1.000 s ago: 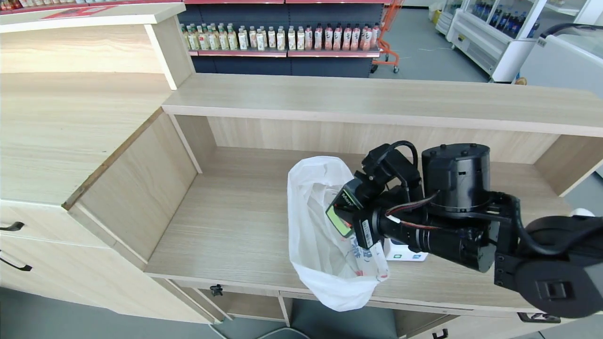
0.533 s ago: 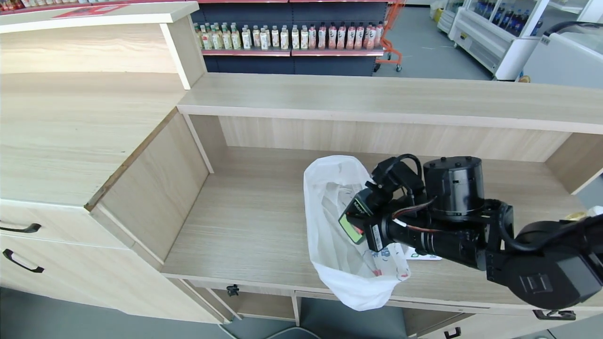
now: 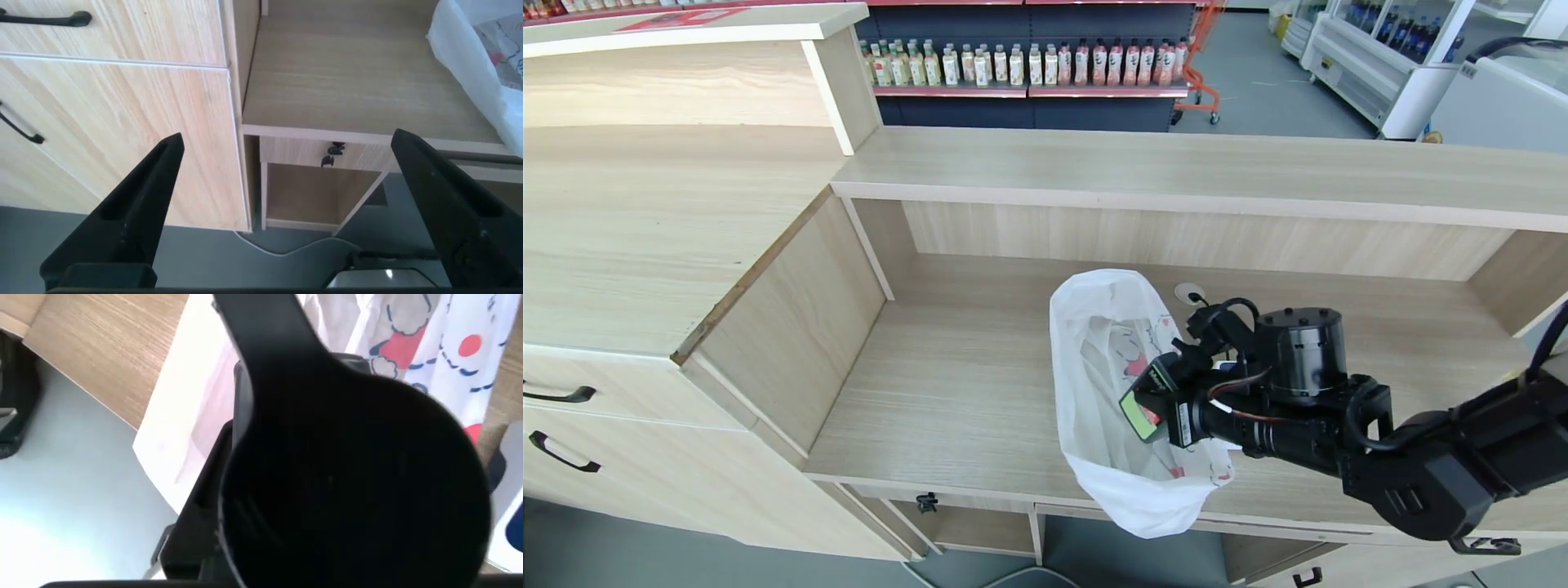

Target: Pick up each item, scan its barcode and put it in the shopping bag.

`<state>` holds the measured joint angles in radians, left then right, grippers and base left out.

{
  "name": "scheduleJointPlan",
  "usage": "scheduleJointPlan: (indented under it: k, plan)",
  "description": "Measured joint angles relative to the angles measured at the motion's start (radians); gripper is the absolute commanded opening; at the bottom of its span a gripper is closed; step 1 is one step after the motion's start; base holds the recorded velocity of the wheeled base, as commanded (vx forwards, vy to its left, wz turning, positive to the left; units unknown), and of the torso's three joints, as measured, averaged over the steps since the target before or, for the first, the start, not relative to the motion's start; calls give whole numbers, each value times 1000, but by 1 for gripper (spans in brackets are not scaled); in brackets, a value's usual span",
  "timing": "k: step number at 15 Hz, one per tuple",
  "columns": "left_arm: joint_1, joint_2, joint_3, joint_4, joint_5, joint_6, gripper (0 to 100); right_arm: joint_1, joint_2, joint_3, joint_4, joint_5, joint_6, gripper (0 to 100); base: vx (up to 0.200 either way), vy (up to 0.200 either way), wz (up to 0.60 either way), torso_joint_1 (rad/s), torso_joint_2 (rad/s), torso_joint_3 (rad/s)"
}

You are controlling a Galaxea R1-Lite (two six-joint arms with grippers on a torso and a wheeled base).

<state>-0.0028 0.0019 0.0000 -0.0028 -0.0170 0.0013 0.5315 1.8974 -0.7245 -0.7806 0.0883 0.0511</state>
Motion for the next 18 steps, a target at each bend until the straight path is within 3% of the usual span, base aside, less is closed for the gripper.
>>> scheduleJointPlan:
  k: [11,15,18]
  plan:
    - [0,0,0,0,0,1,100,-3,206,-82,-11,-50,-133,0,0,0,0,0,0,0]
    - [0,0,0,0,0,0,100,-5,259,-79,-144,-46,-219,0,0,0,0,0,0,0]
    - [0,0,0,0,0,0,100,-3,281,-78,-152,-43,-232,0,0,0,0,0,0,0]
